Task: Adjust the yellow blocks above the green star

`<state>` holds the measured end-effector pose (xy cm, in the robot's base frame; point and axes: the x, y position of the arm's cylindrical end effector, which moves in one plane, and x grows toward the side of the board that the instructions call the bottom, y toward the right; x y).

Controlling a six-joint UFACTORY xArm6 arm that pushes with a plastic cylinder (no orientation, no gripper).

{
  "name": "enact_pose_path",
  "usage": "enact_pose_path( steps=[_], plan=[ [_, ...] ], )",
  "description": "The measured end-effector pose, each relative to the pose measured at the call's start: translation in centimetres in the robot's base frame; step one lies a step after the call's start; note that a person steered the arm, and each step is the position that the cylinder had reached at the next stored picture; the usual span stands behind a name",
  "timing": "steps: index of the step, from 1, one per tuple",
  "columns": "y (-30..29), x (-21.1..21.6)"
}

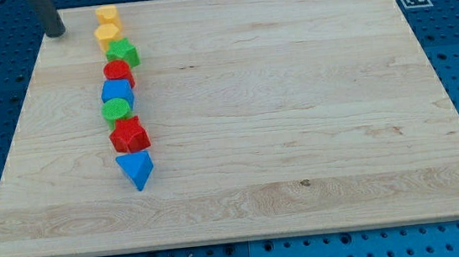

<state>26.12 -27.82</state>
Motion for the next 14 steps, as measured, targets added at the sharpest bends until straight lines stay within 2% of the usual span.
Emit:
enact_pose_path(
  steps=[1,11,12,14],
  plan=[
    [0.0,1.8],
    [7.4,1.8],
    [5.8,1.7],
    [1.3,-2.6]
  ],
)
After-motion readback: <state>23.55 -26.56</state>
